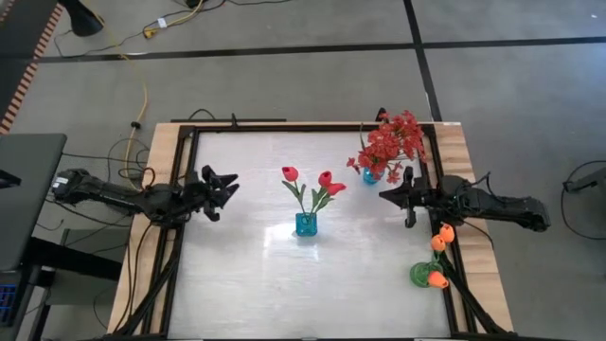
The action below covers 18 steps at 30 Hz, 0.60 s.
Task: Sort flowers into vase by color
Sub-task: Return to Home Position
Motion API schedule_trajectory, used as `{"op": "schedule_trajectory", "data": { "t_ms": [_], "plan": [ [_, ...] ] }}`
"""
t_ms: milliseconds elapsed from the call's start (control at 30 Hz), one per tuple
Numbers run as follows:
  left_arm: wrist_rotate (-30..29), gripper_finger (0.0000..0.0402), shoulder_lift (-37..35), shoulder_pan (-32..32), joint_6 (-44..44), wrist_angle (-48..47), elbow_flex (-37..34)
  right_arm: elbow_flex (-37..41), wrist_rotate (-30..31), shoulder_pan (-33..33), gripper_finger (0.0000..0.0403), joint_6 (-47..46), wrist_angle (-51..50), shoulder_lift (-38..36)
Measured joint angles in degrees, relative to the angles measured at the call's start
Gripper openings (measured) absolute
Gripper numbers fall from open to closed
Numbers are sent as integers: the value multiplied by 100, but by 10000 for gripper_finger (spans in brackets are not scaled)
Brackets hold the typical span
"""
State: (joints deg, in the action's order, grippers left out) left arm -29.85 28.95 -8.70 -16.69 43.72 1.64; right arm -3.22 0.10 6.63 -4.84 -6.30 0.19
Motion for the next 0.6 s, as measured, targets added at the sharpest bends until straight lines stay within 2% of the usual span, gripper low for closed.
{"op": "schedule_trajectory", "data": {
  "t_ms": [133,267,500,600],
  "plan": [
    [216,178,-551,95,435,-733,-99,19,-23,173,20,-205,162,0],
    [776,178,-905,317,892,-1278,-99,16,-22,291,21,-223,83,3],
    [1119,178,-1566,622,611,-2928,-98,4,180,332,35,-223,10,17],
    [1267,178,-1889,683,434,-3683,-4,5,239,332,29,-186,-3,17]
  ]
}}
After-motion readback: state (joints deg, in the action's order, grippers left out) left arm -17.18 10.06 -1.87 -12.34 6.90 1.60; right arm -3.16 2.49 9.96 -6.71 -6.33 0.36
